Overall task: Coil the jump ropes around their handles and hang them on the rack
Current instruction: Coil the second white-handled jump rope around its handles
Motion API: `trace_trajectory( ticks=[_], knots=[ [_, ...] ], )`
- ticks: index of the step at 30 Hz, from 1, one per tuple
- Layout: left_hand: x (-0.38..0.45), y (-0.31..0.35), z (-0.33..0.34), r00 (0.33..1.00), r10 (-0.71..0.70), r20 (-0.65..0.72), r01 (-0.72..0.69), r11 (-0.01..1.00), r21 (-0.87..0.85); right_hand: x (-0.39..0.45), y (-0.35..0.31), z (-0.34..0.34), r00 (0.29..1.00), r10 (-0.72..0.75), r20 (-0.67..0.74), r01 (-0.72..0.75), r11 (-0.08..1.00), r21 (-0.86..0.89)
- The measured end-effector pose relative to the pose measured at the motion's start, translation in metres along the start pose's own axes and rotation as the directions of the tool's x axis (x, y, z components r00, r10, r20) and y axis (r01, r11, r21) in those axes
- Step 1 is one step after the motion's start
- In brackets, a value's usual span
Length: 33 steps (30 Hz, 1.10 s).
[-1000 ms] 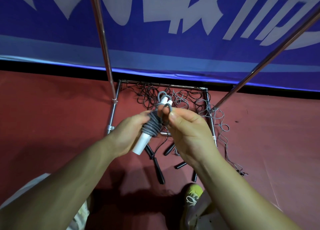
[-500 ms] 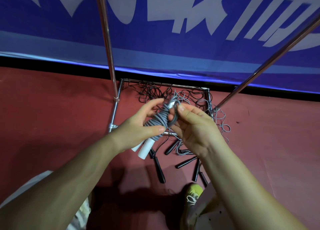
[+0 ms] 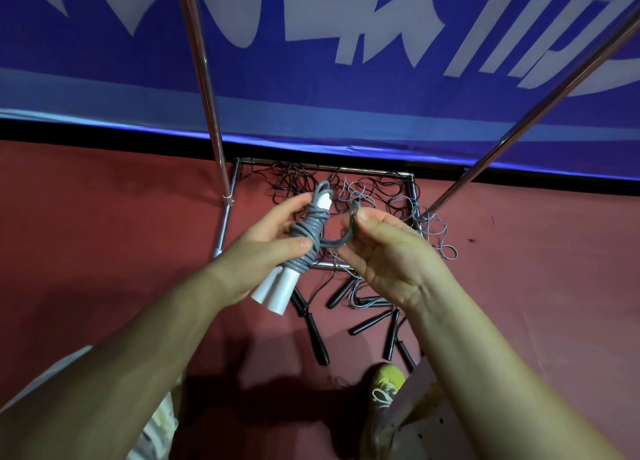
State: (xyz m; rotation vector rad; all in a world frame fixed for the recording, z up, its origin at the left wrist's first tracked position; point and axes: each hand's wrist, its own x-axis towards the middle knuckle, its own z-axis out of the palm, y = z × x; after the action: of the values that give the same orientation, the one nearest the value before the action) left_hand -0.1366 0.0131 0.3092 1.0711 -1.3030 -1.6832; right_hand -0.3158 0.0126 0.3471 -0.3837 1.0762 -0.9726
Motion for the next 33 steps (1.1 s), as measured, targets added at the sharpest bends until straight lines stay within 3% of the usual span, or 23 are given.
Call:
trace_trajectory(
  ticks=[6,11,19,23,27,30,33],
  knots=[
    [-0.001,-0.008,0.002,0.998,0.021,0.054,-0.032,0.975,0.219,0.005,-0.012,-0.006,0.969,0.225,0.100,-0.206,0.964,-0.168],
    [-0.004,-0.006,0.001,0.991,0.057,0.119,-0.101,0.907,0.409,0.004,-0.012,-0.008,0.965,0.245,0.092,-0.225,0.956,-0.188],
    [-0.010,-0.004,-0.006,0.981,0.028,0.192,-0.121,0.862,0.493,0.005,-0.006,-0.006,0.965,0.259,0.047,-0.239,0.937,-0.256],
    [-0.011,-0.004,-0.008,0.974,0.016,0.225,-0.131,0.853,0.505,0.003,-0.001,-0.002,0.983,0.181,0.002,-0.175,0.953,-0.249],
    [-0.012,-0.003,-0.007,0.975,0.013,0.222,-0.114,0.886,0.449,0.000,0.006,0.000,1.000,0.011,-0.022,-0.016,0.975,-0.223],
    [-0.012,-0.006,-0.006,0.975,-0.018,0.220,-0.058,0.941,0.333,-0.001,0.009,0.002,0.989,-0.144,-0.019,0.132,0.945,-0.301],
    [-0.013,-0.007,-0.005,0.973,-0.042,0.227,-0.005,0.980,0.199,-0.003,0.005,0.003,0.961,-0.272,0.049,0.262,0.837,-0.481]
  ],
)
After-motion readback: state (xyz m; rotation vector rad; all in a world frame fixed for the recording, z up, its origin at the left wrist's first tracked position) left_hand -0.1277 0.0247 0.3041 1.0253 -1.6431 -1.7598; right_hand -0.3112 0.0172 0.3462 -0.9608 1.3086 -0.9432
